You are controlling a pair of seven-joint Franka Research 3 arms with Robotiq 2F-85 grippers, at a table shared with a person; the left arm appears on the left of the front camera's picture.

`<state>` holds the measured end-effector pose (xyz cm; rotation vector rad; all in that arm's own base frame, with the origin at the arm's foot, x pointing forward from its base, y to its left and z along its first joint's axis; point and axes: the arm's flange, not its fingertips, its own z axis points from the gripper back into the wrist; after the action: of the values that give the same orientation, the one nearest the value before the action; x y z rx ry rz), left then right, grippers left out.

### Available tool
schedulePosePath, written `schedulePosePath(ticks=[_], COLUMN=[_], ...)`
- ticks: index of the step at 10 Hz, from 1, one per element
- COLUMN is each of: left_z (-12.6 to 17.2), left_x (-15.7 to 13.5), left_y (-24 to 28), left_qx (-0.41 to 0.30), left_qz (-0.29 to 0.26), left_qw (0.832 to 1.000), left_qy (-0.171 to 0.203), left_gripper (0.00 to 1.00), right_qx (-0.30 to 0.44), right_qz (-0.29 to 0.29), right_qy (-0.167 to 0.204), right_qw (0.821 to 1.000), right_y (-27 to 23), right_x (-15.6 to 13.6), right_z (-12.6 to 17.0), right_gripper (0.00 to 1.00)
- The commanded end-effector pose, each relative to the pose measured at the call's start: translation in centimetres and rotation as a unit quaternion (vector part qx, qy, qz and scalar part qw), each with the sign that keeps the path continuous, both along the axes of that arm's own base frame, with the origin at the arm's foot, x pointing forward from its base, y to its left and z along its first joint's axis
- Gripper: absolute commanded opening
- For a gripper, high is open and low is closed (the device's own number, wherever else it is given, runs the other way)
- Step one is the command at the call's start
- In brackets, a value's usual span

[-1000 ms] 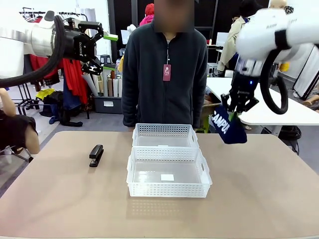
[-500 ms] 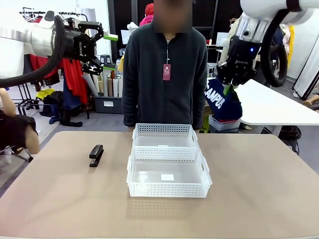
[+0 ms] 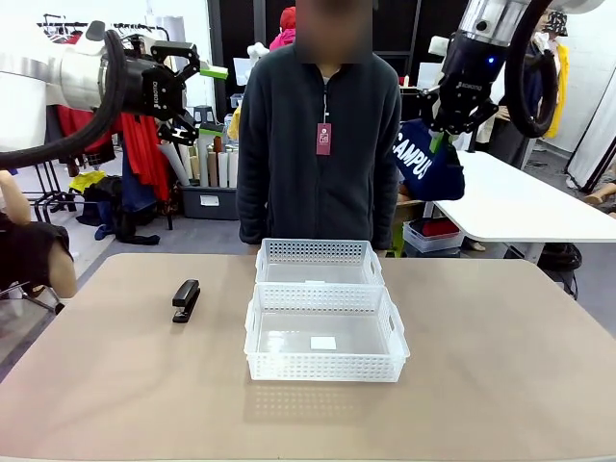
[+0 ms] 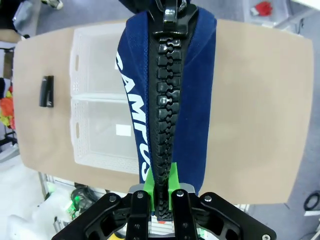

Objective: Distribute items into two baskets.
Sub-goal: Pick up the Pencil pouch that the person points to, then move the picked Pencil pouch towards the Organizing basket indicated by the person, stopping as directed.

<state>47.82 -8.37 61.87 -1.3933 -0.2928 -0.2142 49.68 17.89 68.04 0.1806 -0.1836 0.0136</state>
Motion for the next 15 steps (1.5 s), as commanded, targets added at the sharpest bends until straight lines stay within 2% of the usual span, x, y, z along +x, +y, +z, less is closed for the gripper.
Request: schedulePosePath(ticks=[1,15], left_z=[0.25,0.25], left_x=[-0.12,-0.12], left_y=[-0.01,-0.01], left_qx=[-0.002,-0.002], left_qz=[0.000,0.000], left_qw=[1.000,1.000], left_qy=[0.003,0.003], left_gripper=[1.00,1.00], right_qx=[-0.008,-0.008], right_qz=[0.004,0.004], right_qy=[0.002,0.002], right_qw=[1.000,1.000], right_y=[0.34,0.34], right_x=[-0.29,-0.29], right_z=[-0.42,-0.42], right_gripper=[0.00,0.00])
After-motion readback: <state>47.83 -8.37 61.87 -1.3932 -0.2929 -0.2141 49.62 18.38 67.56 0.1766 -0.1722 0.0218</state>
